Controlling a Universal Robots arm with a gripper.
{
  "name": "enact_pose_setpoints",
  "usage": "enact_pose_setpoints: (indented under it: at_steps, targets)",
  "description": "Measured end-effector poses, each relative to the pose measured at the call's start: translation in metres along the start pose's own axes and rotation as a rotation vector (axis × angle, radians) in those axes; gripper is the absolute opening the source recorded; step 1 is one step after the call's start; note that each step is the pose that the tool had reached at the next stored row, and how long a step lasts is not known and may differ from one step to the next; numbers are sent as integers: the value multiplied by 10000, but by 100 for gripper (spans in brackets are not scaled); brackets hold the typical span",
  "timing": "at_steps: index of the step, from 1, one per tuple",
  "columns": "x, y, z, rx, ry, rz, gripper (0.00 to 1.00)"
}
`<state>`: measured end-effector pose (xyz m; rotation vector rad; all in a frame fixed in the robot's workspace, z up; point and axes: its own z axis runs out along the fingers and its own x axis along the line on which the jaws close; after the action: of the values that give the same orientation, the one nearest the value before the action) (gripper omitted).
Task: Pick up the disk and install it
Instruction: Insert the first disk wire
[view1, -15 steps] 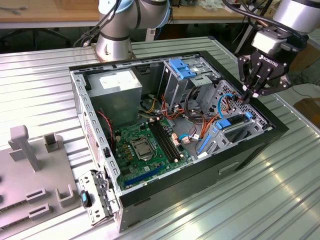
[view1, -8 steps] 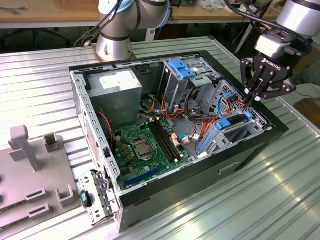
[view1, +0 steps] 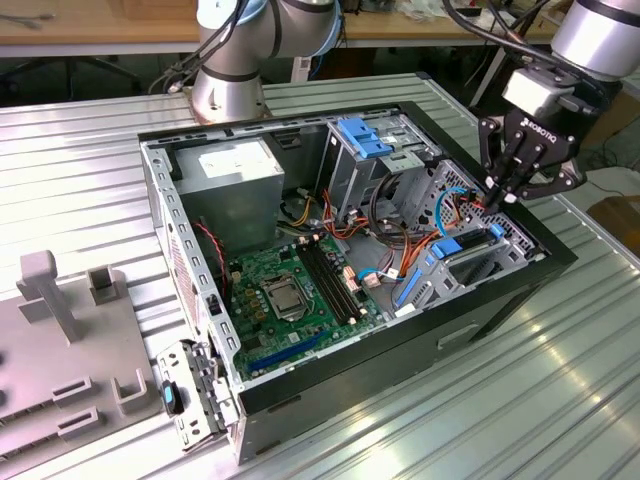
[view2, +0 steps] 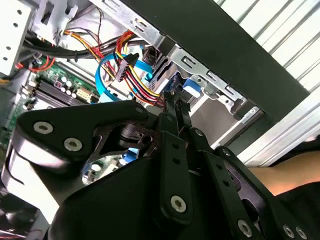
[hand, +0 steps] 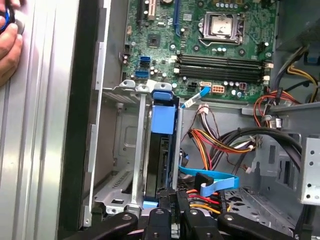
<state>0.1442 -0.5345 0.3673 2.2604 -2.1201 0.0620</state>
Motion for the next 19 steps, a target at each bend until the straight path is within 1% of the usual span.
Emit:
enact_pose_setpoints:
  at_steps: [2,4,5,6,7,8,10,11,12,13,14,15,16,17,18,19]
  targets:
    - [-1,0,14,-18,-1,314,17]
    - [2,1,19,-22,-3,396,17]
    - [5,7,21,-23,-25,398,17]
    - [9,28,24,-17,-87,398,17]
    - [9,40,26,-10,-121,398,17]
    - [9,54,30,4,-148,399,17]
    - [19,74,38,52,-173,402,17]
    - [28,78,41,74,-203,403,17]
    - [40,80,45,86,-263,402,17]
    - [54,81,48,94,-346,402,17]
    - [68,83,50,101,-463,404,17]
    - [83,86,50,108,-610,405,17]
    - [100,88,52,117,-789,406,17]
    - [127,94,55,126,-923,407,17]
    - [180,100,61,138,-1000,407,17]
    - [213,102,63,144,-1030,406,17]
